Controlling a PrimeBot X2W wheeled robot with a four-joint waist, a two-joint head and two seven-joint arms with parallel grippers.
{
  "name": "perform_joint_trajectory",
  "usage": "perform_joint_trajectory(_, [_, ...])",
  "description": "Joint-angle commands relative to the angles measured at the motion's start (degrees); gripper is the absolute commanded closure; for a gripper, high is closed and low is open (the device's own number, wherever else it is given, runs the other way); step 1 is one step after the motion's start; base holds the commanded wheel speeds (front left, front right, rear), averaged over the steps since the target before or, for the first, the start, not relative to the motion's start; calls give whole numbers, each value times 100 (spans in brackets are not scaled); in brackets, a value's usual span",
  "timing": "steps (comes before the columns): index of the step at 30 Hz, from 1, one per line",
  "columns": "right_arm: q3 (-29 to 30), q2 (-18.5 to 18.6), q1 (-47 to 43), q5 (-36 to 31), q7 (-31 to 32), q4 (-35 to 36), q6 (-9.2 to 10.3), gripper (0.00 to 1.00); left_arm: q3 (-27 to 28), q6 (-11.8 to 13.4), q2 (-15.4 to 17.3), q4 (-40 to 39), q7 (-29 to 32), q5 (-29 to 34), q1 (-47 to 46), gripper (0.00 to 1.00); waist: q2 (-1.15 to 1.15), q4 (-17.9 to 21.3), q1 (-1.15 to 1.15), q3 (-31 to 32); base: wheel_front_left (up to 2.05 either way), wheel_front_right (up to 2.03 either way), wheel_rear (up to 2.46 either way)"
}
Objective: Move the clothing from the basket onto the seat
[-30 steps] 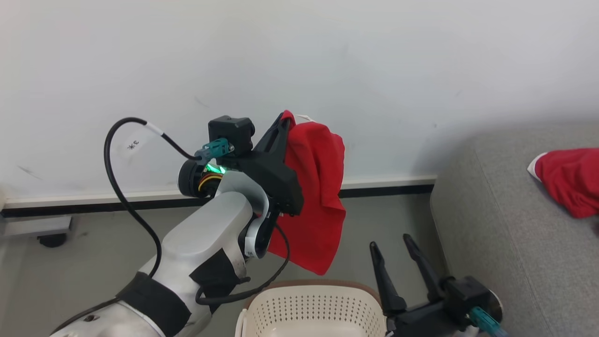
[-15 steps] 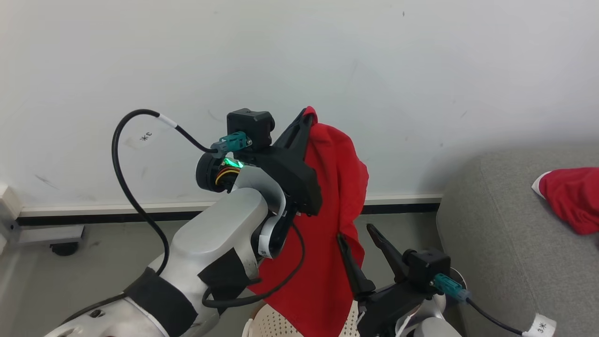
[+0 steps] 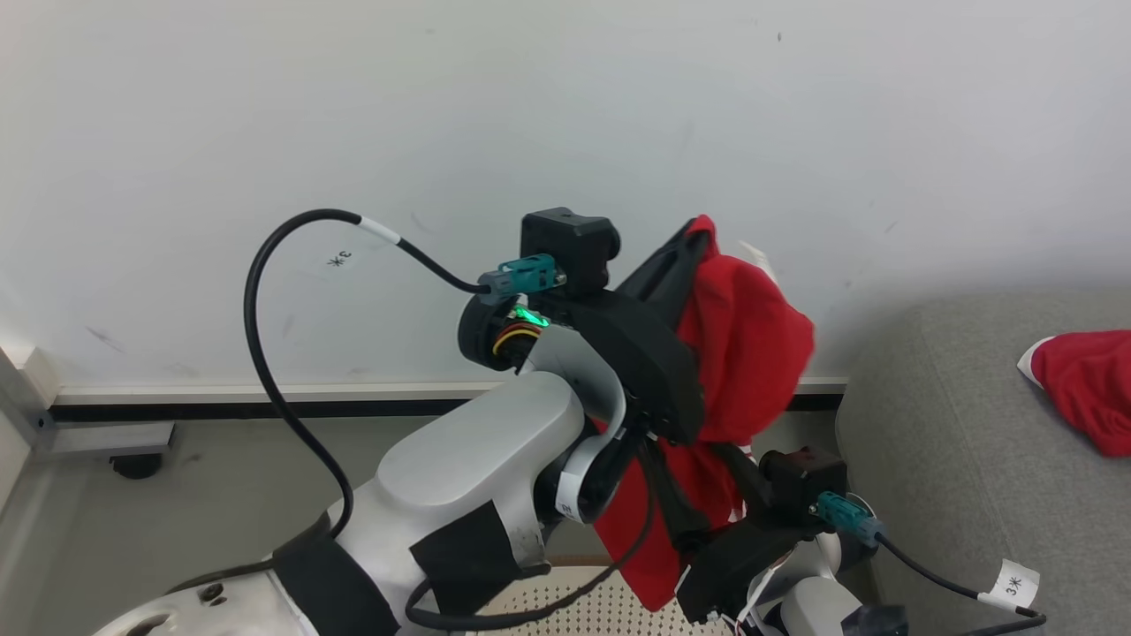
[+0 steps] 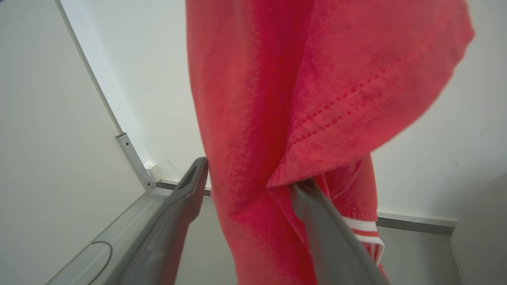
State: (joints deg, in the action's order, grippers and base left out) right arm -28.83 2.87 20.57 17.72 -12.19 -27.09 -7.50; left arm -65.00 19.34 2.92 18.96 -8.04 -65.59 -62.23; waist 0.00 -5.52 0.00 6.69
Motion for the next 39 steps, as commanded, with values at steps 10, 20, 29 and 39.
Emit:
perform_joint_trajectory(10, [269,1,272,135,-93,-314,2,0,-55,180,10,-819,159,-163,77,100,0,-23,0,-3,0,0,0])
perform_joint_trajectory(20, [236,1,341,238,-167,-468,2,100,-99,289,146,-836,195,-211,309,100,0,57,0,-30,0,0,0])
perform_joint_trajectory(29, [159,1,203,169,-205,-396,2,100,-8,371,409,-222,-259,-43,574,0,0,113,0,-24,0,0,0])
perform_joint_trajectory(39, [282,2,-3,-98,-71,-145,2,100,386,25,810,347,-708,326,1255,0,0,147,0,-10,0,0,0])
